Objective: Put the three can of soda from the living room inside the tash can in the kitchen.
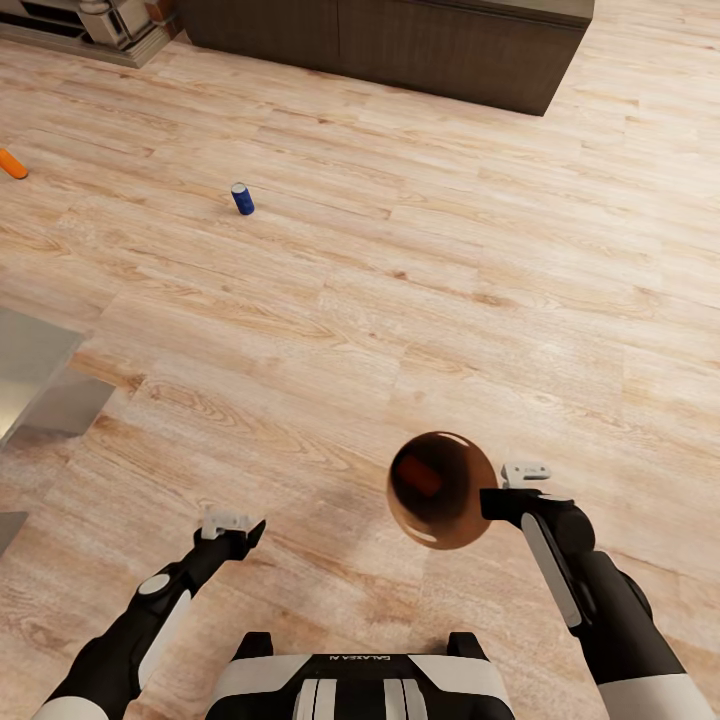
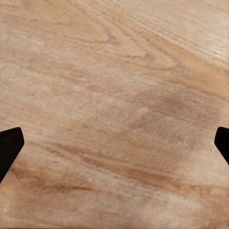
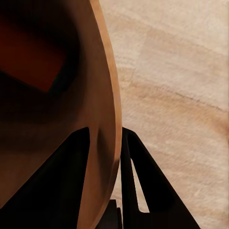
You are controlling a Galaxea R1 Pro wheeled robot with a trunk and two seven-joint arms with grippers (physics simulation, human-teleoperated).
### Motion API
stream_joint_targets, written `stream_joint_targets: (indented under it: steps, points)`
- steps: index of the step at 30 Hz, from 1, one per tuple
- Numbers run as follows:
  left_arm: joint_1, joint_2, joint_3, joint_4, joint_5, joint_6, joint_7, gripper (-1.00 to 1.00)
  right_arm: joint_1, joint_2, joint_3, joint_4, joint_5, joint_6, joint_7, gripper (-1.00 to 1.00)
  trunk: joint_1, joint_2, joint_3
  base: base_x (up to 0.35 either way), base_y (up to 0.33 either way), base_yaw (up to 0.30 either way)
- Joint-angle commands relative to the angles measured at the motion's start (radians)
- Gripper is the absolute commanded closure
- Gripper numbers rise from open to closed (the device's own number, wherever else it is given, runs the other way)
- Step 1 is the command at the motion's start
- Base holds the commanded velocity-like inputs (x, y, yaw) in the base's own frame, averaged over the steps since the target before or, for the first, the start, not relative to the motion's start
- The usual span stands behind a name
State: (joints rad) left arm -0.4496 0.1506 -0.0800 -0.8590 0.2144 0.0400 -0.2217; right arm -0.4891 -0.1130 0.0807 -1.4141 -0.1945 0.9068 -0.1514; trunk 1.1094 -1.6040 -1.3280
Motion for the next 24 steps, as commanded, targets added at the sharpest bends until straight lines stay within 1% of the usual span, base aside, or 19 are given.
stream_joint_targets:
  steps: [1,11,19,24]
  points:
    - [0.000,0.000,0.000,0.001,0.000,-0.001,0.000,-1.00,0.000,0.000,0.001,0.000,-0.014,-0.002,0.003,1.00,0.000,0.000,0.000,0.000,0.000,0.000]
    - [0.000,0.000,0.000,0.007,-0.001,-0.005,0.003,-1.00,0.001,0.003,0.005,0.000,-0.014,-0.002,0.003,1.00,0.000,0.000,0.000,0.000,0.000,0.000]
    - [0.000,-0.001,-0.001,0.010,-0.004,-0.006,0.020,-1.00,0.001,0.004,0.005,0.002,-0.015,-0.002,0.003,1.00,0.000,0.000,0.000,0.000,0.000,0.000]
    - [-0.001,-0.002,-0.001,0.048,-0.005,-0.024,0.022,-1.00,0.002,0.005,0.006,0.004,-0.016,-0.002,0.003,1.00,0.000,0.000,0.000,0.000,0.000,0.000]
